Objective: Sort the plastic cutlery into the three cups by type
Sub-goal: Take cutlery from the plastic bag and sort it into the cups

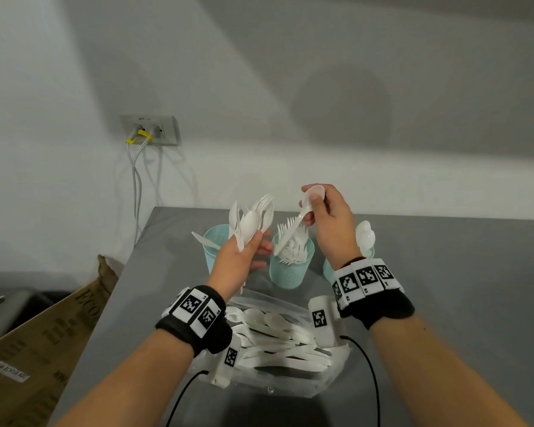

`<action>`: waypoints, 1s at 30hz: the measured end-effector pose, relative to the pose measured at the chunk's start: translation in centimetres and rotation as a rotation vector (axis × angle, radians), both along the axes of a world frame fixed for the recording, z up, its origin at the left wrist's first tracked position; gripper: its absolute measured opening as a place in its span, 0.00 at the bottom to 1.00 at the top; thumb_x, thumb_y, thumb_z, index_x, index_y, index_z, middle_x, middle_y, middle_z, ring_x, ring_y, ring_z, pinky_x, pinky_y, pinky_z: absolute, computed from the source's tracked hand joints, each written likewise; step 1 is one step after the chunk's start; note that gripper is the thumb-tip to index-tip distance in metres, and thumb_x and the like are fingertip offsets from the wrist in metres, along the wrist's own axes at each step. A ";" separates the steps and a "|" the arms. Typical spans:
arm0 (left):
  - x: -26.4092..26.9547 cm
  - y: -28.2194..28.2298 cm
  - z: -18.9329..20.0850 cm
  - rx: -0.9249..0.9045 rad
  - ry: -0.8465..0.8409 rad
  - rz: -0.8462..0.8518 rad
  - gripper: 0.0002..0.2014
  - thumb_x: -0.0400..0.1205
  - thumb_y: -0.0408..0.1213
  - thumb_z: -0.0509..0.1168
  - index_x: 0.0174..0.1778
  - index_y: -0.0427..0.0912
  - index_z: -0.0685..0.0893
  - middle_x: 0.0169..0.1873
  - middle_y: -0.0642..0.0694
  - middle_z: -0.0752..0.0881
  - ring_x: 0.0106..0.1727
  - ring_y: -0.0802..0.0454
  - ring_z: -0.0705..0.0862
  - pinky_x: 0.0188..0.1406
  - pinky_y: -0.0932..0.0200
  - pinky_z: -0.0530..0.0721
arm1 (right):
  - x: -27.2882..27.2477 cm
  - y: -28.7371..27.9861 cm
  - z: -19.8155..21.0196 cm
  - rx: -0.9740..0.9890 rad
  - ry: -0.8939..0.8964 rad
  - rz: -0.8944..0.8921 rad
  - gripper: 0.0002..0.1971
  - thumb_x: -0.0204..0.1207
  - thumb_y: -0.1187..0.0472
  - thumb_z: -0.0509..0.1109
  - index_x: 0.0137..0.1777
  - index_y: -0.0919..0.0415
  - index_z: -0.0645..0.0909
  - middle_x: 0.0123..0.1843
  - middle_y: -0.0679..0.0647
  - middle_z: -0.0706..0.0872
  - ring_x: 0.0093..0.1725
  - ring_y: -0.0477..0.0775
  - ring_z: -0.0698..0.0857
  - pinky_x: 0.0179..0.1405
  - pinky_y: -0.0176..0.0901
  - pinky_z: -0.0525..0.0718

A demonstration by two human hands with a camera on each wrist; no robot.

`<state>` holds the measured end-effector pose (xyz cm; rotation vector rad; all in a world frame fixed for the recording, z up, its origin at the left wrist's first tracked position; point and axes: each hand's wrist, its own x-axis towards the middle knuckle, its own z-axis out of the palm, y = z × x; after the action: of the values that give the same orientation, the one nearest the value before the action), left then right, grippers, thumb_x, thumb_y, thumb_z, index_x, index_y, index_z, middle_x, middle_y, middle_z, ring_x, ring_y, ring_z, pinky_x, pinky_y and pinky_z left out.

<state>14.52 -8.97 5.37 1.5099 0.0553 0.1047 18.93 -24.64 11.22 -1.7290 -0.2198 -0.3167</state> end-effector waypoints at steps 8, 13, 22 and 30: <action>-0.6 -0.3 0.9 -0.036 0.000 -0.027 0.13 0.86 0.44 0.58 0.55 0.40 0.83 0.37 0.42 0.89 0.30 0.48 0.88 0.33 0.55 0.88 | -1.4 2.5 -1.2 -0.092 0.151 0.094 0.05 0.79 0.68 0.65 0.50 0.59 0.79 0.48 0.54 0.86 0.39 0.50 0.84 0.37 0.35 0.85; -0.6 0.4 0.5 0.116 -0.013 0.031 0.07 0.85 0.45 0.61 0.46 0.47 0.80 0.27 0.48 0.78 0.20 0.62 0.73 0.26 0.61 0.77 | -1.8 3.1 -0.4 -0.117 0.020 0.093 0.15 0.76 0.67 0.68 0.58 0.49 0.76 0.56 0.50 0.75 0.49 0.43 0.78 0.49 0.26 0.75; -1.2 0.4 0.7 0.166 0.023 -0.016 0.14 0.84 0.44 0.63 0.32 0.47 0.74 0.20 0.51 0.73 0.18 0.59 0.67 0.18 0.66 0.66 | -2.5 4.2 2.9 -0.645 -0.043 0.243 0.11 0.76 0.52 0.70 0.58 0.43 0.84 0.52 0.33 0.80 0.61 0.32 0.69 0.67 0.46 0.56; -2.2 1.1 1.0 0.161 0.076 -0.118 0.10 0.81 0.44 0.68 0.39 0.43 0.78 0.21 0.50 0.74 0.16 0.62 0.68 0.15 0.71 0.65 | -1.0 4.2 3.9 -0.530 0.195 0.406 0.09 0.65 0.48 0.77 0.37 0.50 0.82 0.38 0.44 0.89 0.43 0.44 0.86 0.63 0.52 0.77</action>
<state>12.33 -7.87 6.41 1.6736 0.0195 -0.0440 17.96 -20.40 15.14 -2.1628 -0.5379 0.2312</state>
